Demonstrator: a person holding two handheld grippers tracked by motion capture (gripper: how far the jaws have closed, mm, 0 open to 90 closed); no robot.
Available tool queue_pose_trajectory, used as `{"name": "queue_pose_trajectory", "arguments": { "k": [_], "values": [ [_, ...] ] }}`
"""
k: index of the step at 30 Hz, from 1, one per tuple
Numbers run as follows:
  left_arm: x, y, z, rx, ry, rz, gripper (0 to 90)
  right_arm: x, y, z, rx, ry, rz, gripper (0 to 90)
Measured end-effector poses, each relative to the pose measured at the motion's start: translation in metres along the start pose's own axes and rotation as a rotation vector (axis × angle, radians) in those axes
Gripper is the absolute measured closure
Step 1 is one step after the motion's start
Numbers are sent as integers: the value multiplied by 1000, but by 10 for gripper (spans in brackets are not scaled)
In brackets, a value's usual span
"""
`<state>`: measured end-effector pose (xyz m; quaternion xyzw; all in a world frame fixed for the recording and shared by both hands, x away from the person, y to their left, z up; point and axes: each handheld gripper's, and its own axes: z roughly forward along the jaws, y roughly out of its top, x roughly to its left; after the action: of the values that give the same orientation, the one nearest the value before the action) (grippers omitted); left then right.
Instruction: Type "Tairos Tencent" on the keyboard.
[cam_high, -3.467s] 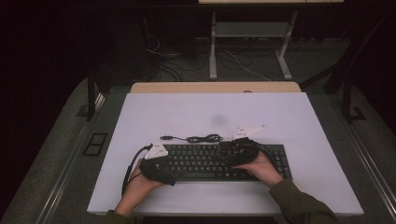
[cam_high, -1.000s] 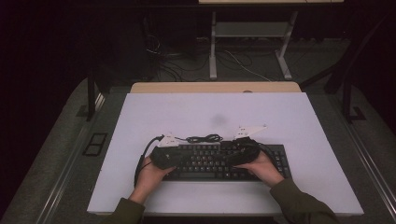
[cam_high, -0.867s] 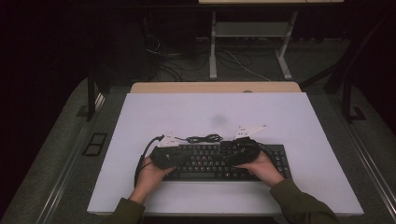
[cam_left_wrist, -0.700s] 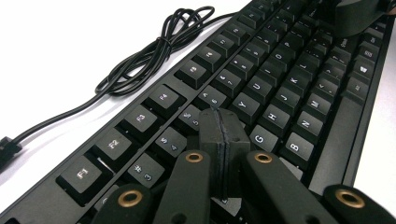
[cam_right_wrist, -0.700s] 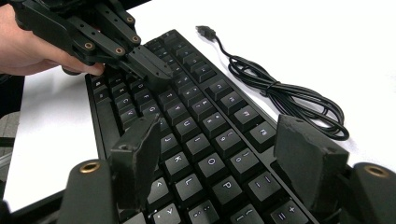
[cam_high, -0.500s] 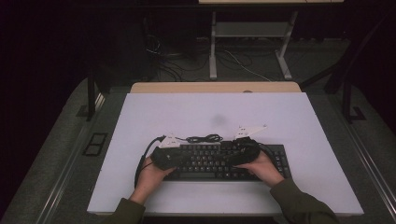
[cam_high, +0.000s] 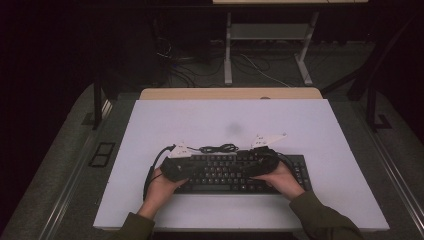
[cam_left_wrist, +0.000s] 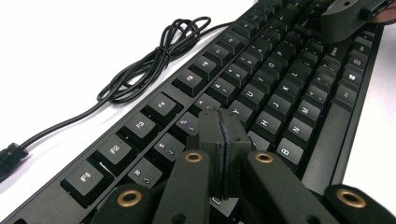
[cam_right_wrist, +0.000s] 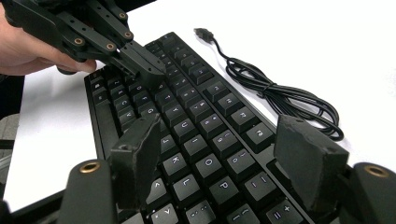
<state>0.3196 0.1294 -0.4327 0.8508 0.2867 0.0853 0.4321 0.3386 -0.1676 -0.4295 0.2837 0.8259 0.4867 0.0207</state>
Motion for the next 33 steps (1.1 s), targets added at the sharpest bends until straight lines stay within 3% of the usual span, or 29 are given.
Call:
{"name": "queue_pose_trajectory", "arguments": {
  "k": [18,26,33],
  "values": [
    [-2,-6,-17,-37,-4,-24,578,-1,0,0,-3,-2,1,315],
    [-3,-10,-23,-46,-7,-4,421,0,0,0,3,-6,2,323],
    [-3,-14,-24,-43,3,-12,286,1,0,1,16,-6,-6,361]
  ]
}}
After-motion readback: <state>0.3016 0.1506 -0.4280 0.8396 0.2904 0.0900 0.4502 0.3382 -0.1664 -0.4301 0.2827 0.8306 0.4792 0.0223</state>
